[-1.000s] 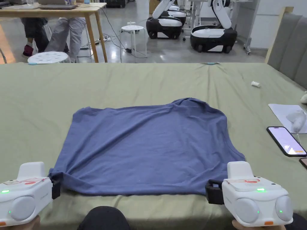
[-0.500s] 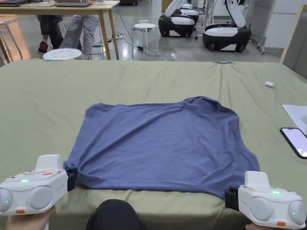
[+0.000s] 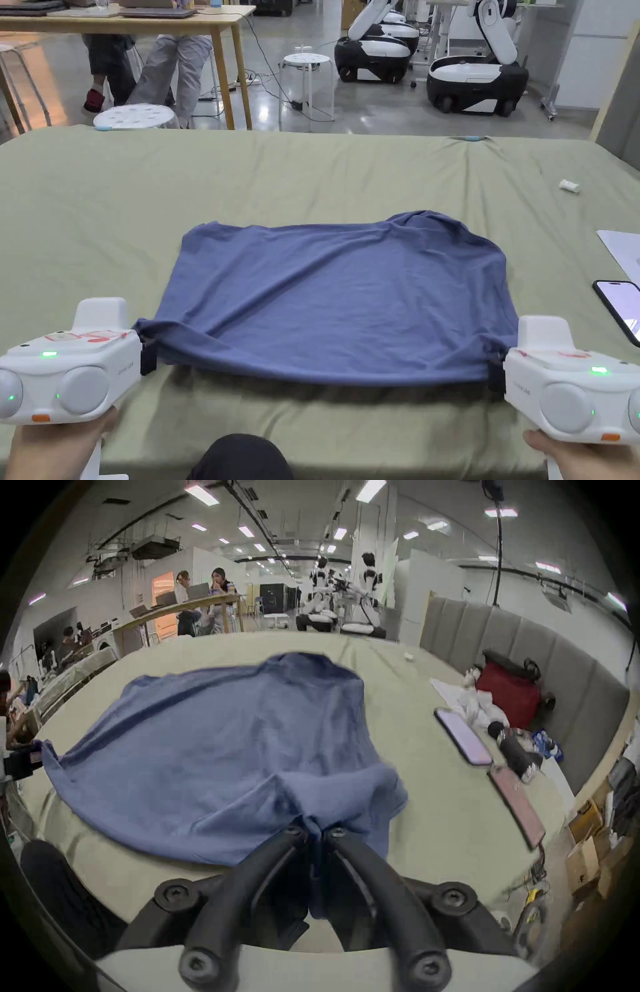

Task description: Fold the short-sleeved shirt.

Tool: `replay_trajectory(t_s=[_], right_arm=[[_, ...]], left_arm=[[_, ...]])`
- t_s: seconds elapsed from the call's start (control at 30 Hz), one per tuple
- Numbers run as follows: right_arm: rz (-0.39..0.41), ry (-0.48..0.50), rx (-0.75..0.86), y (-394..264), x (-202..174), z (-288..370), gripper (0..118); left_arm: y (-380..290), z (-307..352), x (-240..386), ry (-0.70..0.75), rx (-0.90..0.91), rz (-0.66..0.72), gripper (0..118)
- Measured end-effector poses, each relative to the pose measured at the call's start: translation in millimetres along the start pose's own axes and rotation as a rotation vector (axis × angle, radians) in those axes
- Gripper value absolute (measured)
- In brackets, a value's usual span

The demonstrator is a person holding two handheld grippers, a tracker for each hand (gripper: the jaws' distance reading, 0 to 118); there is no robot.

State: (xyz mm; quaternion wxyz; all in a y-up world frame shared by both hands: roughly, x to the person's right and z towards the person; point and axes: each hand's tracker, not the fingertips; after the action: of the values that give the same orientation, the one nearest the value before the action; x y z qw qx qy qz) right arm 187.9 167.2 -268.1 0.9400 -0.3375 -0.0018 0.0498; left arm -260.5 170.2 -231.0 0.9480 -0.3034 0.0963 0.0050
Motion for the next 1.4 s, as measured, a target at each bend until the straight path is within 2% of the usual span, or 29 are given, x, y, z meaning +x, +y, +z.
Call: replay_trajectory(t_s=[0.23,0.47,0.6,0.73,0.87,0.93,0.97,1.0,1.03,1.07,1.1,1.13,1.17,1.23,1.27,1.3,1.33,1.37,1.4], right_arm=[[0.057,-0.023,0.061,74.6,-7.3,-47.9,7],[0.043,0.0,-0.034,117.6,-8.2,-141.0,7],[0.025,0.006,-0.124,128.1,-7.2,-190.4,7],[0.038,0.004,-0.151,130.1,-9.5,-217.4,7],[0.046,-0.001,-0.186,126.7,-12.5,-230.5,7],[0.056,-0.008,-0.192,123.8,-14.8,-231.1,8],[0.073,-0.014,-0.18,123.2,-16.0,-227.6,15],[0.077,-0.015,-0.17,123.7,-16.8,-219.9,29],[0.074,-0.012,-0.158,124.4,-15.9,-212.7,53],[0.069,-0.005,-0.132,125.0,-13.8,-204.1,91],[0.066,-0.006,-0.105,125.6,-11.6,-193.5,115],[0.06,-0.006,-0.08,126.5,-10.4,-178.5,118],[0.047,0.002,-0.027,126.7,-8.7,-162.2,114],[0.067,0.005,-0.025,122.9,-9.0,-139.1,103],[0.084,0.004,-0.028,119.8,-12.8,-131.2,90],[0.1,0.003,-0.027,115.5,-15.3,-124.3,75],[0.116,-0.006,-0.019,111.0,-18.4,-119.6,52],[0.132,-0.017,-0.014,106.6,-21.5,-115.8,14],[0.138,-0.022,-0.011,101.4,-26.5,-115.5,0]], left_arm=[[63.9,-46.8,12.9,0.021,0.031,-0.039,3],[102.6,-134.4,30.9,0.05,-0.077,-0.055,3],[103.5,-177.7,36.8,0.077,-0.208,-0.049,3],[91.3,-200.6,39.4,0.082,-0.26,-0.04,3],[82.5,-200.5,43.5,0.096,-0.247,-0.063,4],[84.8,-198.0,43.6,0.1,-0.242,-0.063,8],[86.6,-195.5,42.0,0.107,-0.234,-0.055,19],[88.7,-192.5,39.9,0.115,-0.227,-0.043,41],[90.9,-189.2,37.3,0.121,-0.225,-0.042,73],[92.7,-181.6,34.4,0.122,-0.21,-0.039,111],[94.6,-172.8,30.3,0.108,-0.178,-0.03,118],[96.0,-159.6,27.3,0.089,-0.105,-0.012,114],[97.3,-150.1,24.6,0.06,-0.082,0.016,114],[95.2,-135.4,20.5,0.076,-0.079,0.014,113],[92.6,-127.7,20.1,0.083,-0.088,0.013,101],[86.9,-120.8,21.1,0.09,-0.091,0.008,79],[83.9,-117.3,22.6,0.092,-0.089,-0.012,45],[78.0,-112.6,23.9,0.098,-0.088,-0.042,2],[70.1,-108.9,24.3,0.108,-0.093,-0.049,0]])
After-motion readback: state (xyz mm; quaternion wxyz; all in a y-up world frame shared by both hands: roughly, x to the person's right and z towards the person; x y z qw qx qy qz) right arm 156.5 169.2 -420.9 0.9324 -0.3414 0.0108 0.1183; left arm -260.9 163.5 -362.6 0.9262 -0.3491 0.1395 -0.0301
